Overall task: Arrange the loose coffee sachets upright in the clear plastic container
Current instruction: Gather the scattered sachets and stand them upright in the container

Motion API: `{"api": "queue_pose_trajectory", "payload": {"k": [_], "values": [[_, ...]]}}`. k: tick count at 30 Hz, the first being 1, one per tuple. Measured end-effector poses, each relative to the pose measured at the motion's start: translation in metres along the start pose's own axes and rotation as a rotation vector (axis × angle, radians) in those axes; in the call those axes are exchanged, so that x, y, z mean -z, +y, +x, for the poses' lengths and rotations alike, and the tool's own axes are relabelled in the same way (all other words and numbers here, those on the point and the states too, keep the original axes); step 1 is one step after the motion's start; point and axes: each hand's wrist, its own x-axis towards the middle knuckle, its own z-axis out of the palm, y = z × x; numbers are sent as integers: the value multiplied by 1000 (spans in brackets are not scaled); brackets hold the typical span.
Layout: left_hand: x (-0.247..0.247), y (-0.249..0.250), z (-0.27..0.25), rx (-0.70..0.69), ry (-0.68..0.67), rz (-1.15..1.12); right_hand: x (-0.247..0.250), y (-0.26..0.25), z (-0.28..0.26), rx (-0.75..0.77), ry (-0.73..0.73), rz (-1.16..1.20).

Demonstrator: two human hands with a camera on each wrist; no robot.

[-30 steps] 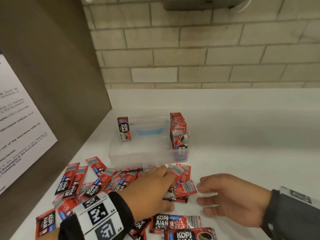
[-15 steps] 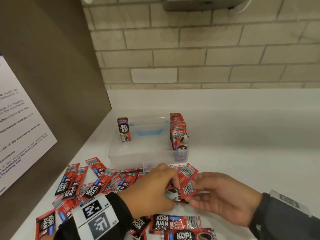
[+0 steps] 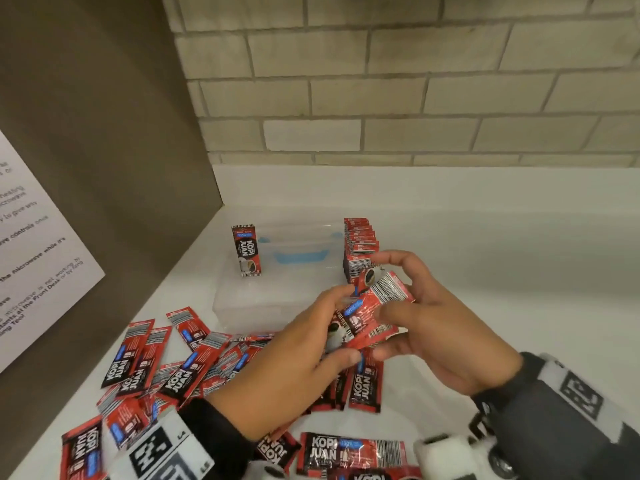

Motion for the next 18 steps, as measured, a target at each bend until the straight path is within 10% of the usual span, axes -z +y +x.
{"api": "queue_pose_trajectory", "payload": {"k": [10, 18], "values": [[28, -1, 22, -48, 103, 45, -16, -18, 41, 233, -176, -145], [53, -10, 25, 12, 237, -11, 15, -38, 49, 607, 60, -259]]}}
